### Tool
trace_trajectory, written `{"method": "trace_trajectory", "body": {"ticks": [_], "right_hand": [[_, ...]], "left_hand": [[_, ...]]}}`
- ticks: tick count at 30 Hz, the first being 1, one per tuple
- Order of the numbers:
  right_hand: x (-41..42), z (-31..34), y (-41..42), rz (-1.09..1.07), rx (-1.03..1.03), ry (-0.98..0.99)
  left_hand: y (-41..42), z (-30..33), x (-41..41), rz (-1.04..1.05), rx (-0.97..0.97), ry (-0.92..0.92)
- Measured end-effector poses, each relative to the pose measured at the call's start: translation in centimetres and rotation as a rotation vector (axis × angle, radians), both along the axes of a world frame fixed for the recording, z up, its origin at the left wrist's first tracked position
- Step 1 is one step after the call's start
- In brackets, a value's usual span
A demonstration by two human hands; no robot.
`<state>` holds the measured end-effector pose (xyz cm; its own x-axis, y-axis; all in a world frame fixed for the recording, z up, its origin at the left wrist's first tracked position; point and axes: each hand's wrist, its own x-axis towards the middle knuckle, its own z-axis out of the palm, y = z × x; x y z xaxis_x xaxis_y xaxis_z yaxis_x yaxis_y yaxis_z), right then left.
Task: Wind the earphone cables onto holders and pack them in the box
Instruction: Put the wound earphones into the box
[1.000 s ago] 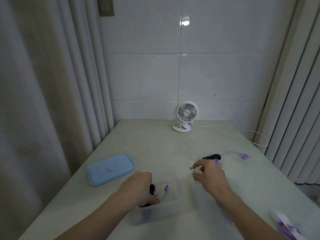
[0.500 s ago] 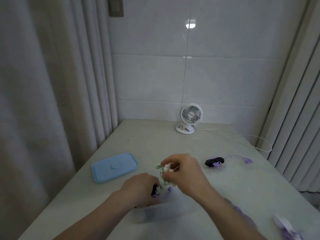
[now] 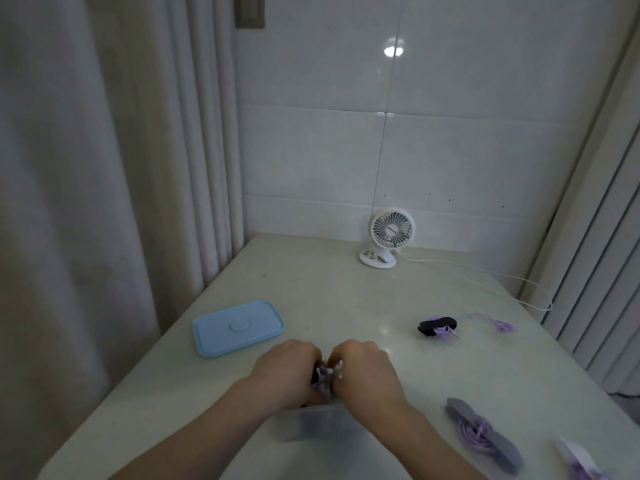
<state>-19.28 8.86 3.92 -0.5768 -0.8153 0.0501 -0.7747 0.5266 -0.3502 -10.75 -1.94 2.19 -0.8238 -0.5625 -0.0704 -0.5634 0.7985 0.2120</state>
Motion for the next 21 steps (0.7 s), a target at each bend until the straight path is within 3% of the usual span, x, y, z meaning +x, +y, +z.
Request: {"method": "trace_trajectory", "body": {"ticks": [5, 12, 21], "right_hand": [[0.0, -0.4, -0.3, 0.001, 0.062, 0.057], [-0.7, -0.3, -0.9, -0.015, 0.092, -0.031], [-1.5, 0.6, -0.2, 0.005, -0.056, -0.093]], "left_hand": [[-0.1, -0.1, 0.1, 0.002, 0.003, 0.003], [0.1, -0.4, 0.3, -0.025, -0.036, 0.055], [0.7, 0.0, 0.6, -0.018, -0.080, 0.047]]}}
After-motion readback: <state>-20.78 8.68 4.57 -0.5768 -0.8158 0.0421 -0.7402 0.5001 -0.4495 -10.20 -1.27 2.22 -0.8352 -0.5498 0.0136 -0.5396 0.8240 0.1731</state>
